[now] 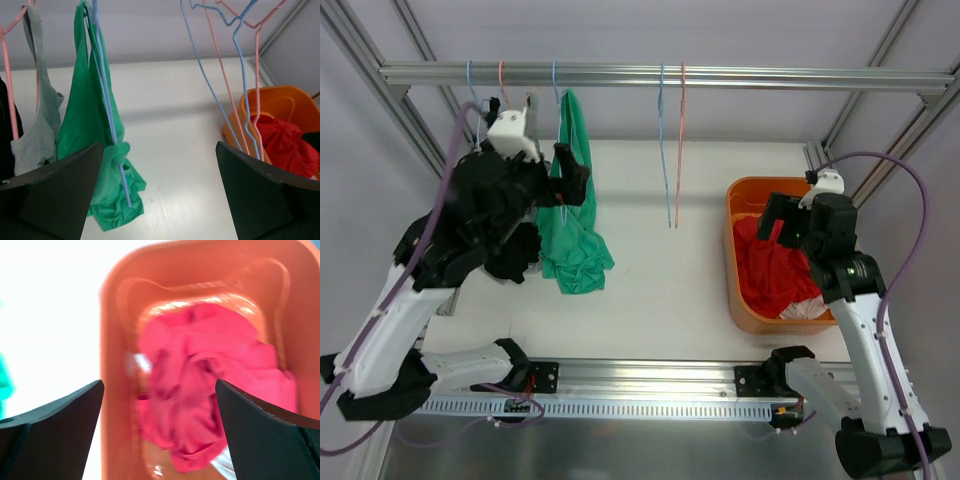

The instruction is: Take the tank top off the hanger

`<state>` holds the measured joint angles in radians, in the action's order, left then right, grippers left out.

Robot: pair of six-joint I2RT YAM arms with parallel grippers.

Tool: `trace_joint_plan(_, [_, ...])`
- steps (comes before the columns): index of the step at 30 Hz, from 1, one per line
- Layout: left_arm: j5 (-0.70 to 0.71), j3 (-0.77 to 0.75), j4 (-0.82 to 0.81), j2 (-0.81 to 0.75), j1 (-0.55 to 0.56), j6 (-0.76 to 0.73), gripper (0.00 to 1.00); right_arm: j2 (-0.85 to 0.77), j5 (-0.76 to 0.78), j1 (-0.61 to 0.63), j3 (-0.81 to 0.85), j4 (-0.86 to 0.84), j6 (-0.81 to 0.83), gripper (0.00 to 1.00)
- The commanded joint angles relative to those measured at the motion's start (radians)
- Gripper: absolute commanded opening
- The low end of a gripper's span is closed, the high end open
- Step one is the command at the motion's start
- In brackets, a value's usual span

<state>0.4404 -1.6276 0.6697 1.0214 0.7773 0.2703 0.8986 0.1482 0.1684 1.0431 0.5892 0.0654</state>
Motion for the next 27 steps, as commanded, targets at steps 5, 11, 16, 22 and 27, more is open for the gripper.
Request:
trace_joint_plan(5, [0.103,-0.248,0.047,0.259,-0.055,-0.091,0.95,-0.153,-0.346,-0.006,-0.002,0.018,-0.032,1.0])
trace_joint_plan(11, [0.122,-0.227,0.057,0.283,-0.115,-0.094,0.83,-0.227,-0.456,-0.004,-0.017,0.021,-0.016,0.98])
trace_joint_plan(16, [0.087,-0.187,0.054,0.27,-0.137,-0.117,0.84,-0.225,-0.481,-0.004,-0.017,0.021,-0.012,0.98])
trace_joint_plan(22, [-0.084,-0.173,0.053,0.354,-0.292,-0.108,0.58,-0.236,-0.585,-0.004,-0.018,-0.022,-0.05,0.93])
trace_joint_plan(27, [-0.126,-0.19,0.051,0.414,-0.332,-0.106,0.34,-0.257,-0.638,-0.003,-0.011,-0.051,-0.062,0.87])
